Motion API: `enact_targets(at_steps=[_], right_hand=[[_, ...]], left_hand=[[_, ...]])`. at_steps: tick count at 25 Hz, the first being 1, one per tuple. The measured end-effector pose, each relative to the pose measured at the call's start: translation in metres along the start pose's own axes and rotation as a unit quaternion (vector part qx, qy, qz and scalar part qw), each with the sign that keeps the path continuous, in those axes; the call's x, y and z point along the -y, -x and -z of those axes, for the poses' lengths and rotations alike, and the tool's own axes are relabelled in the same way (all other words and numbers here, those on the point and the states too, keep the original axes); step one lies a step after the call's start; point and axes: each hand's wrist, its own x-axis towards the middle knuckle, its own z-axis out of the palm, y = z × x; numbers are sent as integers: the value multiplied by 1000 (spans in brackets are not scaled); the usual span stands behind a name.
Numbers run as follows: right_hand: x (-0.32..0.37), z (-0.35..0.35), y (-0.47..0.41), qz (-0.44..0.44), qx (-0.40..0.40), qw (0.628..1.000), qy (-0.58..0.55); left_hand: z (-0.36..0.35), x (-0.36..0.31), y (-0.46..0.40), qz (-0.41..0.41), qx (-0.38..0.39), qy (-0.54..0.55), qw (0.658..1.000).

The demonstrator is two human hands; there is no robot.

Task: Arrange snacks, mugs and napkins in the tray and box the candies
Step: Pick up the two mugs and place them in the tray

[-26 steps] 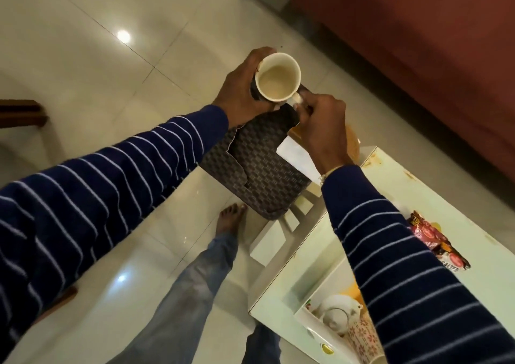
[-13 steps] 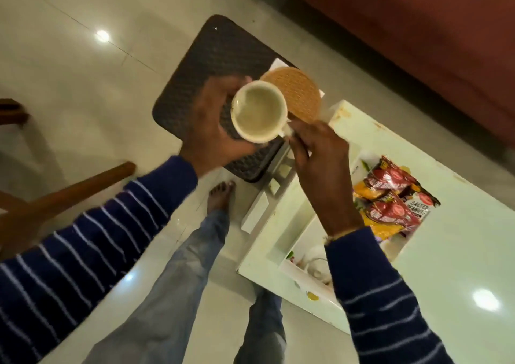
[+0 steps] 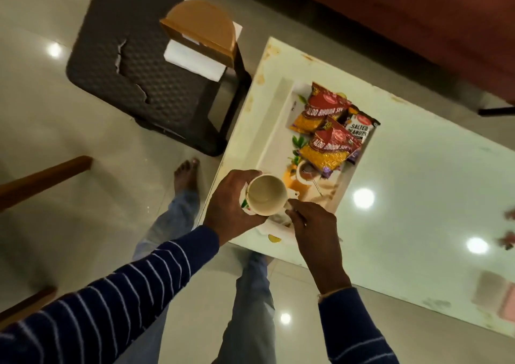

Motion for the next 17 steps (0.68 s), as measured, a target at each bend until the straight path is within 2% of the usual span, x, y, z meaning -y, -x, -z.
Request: enact_targets(at_steps=[6, 9, 13, 17], right_hand=[[-27, -16, 7, -2, -41, 999, -6], [-33, -22, 7, -16, -54, 998, -2], [-30, -29, 5, 5, -90, 993, 76], [-33, -35, 3, 12, -56, 996, 70]], left_hand=[[-26, 8, 10, 17, 36, -34, 999], [-33, 10, 15, 22, 30, -35, 999], [-37, 15, 18, 40, 27, -27, 998], [-36, 18, 20, 40, 32, -34, 998]])
